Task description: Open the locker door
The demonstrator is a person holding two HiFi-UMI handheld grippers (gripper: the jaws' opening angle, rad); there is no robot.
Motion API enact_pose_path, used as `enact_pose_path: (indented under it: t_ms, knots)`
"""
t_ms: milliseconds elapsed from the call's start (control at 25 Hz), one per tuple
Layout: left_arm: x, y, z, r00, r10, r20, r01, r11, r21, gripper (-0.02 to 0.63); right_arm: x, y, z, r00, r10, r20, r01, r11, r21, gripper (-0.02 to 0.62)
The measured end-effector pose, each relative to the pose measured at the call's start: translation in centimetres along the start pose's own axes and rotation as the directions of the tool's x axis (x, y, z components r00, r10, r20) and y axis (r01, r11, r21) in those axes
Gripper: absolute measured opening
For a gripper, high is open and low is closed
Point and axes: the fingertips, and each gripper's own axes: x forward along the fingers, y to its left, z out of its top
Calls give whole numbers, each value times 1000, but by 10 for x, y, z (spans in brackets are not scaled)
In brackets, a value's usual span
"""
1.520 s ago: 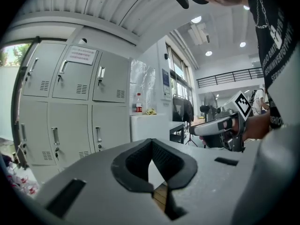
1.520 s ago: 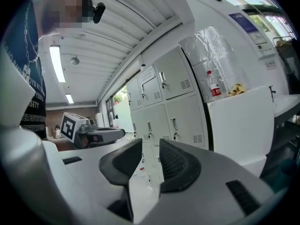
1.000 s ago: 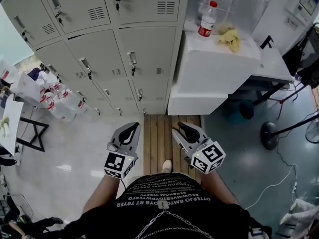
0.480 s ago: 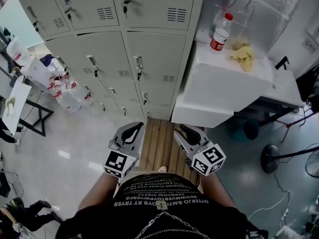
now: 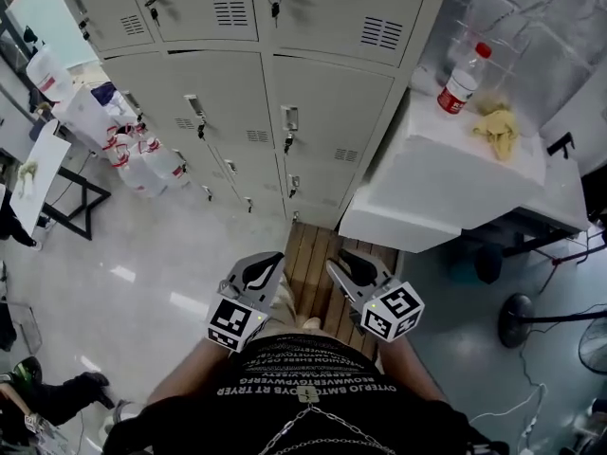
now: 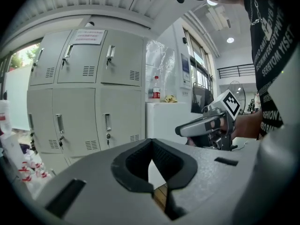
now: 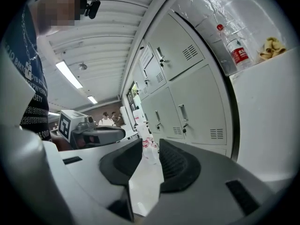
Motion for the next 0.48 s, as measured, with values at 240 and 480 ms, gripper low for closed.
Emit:
enact_pose_path:
  t_ms: [240,480]
  knots:
    - [31,32,3,998,-52,19,53,999,-13,-6,36,-13,5,999,-29,-31,30,1000,3,110]
    - [59,72,37,992,-101,80,98,995,30,-6,70,-35,33,997,-78,-18,78,997,-12,110]
